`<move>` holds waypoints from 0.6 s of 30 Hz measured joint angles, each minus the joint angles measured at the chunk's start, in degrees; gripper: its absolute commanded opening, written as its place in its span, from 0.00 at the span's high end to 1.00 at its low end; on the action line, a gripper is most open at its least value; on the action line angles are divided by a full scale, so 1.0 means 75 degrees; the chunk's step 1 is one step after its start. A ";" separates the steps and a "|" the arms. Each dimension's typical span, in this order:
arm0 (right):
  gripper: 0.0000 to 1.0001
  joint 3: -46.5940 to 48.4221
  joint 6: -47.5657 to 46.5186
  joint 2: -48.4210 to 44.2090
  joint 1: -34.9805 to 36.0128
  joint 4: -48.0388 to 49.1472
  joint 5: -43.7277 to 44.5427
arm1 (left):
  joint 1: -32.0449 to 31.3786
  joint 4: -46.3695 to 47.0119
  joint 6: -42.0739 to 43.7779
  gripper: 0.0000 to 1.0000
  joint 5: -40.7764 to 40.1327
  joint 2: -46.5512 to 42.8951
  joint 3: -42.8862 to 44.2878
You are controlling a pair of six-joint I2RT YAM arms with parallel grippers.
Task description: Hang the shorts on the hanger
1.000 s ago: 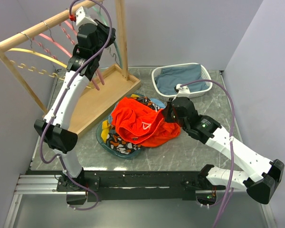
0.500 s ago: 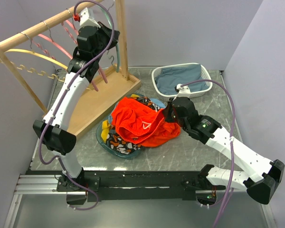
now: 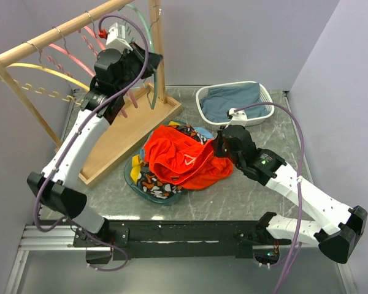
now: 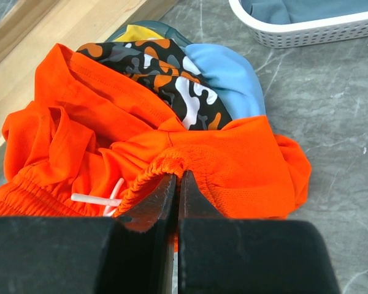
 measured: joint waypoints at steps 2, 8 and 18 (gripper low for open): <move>1.00 0.0000 -0.0020 0.0000 0.0000 -0.0003 0.0029 | -0.0143 0.0009 -0.0003 0.99 0.0044 -0.0265 -0.0204; 1.00 0.0000 -0.0096 -0.0050 0.0000 -0.0006 0.0175 | -0.0775 0.0058 -0.0096 0.99 0.0385 -0.1113 -0.1035; 1.00 -0.0297 -0.0326 -0.0315 0.0000 0.0050 0.0507 | -0.2139 -0.0469 -0.0469 0.99 0.1670 -0.3389 -0.3363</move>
